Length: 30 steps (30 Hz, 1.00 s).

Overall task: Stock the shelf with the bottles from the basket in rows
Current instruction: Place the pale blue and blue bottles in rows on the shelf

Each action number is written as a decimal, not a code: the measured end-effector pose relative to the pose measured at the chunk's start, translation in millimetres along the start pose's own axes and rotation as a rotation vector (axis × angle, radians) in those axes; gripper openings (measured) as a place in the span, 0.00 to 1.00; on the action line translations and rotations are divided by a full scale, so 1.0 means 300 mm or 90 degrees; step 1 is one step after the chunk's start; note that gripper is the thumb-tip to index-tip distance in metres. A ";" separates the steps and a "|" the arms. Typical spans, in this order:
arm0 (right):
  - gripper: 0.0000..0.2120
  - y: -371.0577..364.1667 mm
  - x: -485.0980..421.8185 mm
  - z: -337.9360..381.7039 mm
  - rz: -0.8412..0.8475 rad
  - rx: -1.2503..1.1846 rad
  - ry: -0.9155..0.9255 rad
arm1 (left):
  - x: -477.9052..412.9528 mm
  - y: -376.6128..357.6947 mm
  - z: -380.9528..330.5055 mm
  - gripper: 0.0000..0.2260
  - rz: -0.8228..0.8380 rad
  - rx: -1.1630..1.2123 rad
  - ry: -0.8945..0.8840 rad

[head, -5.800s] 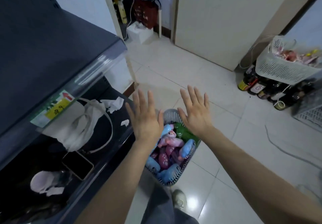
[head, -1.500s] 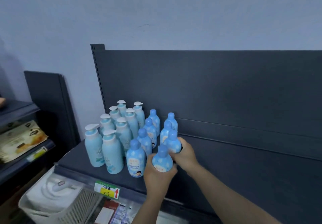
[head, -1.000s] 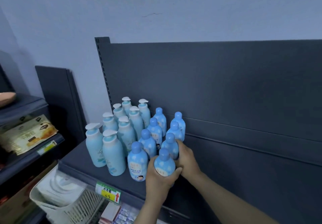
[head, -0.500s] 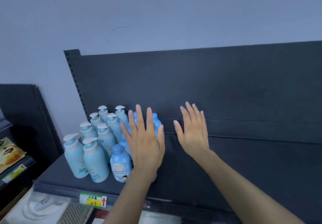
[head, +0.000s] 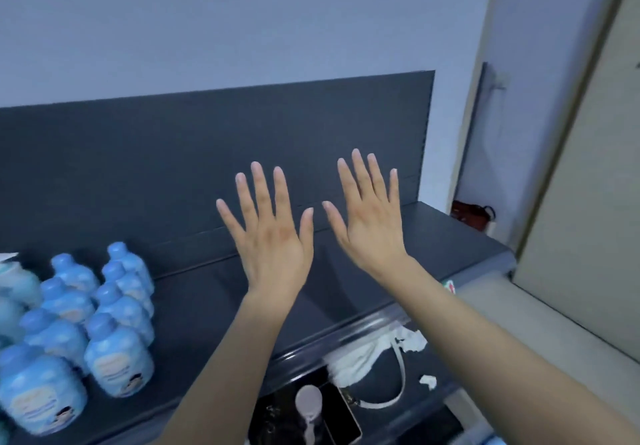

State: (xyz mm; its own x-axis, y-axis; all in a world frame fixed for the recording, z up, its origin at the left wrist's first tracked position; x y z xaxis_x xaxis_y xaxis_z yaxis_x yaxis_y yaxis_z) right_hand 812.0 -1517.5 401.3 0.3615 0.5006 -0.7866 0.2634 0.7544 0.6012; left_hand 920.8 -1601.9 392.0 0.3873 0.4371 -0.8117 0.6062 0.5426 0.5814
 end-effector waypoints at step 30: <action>0.29 0.083 1.407 -1.510 0.483 0.019 -0.432 | 1.157 -0.651 -1.492 0.29 0.631 0.113 -0.268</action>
State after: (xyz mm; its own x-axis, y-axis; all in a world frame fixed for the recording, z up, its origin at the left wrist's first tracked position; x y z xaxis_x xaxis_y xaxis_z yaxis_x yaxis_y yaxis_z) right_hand 565.9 -1095.1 20.3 0.8710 0.4894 0.0435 -0.2271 0.3224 0.9190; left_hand 625.7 -1235.0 21.3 0.9453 0.3237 0.0405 -0.0286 -0.0414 0.9987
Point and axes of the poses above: each hand's wrist, its own x-axis away from the middle knuckle, its own y-axis out of the back of the hand, z = x × y, the point moved 3 cm from there along -x, towards the middle knuckle, and after that the axes turned 6 degrees about -x, right-handed, at the moved point
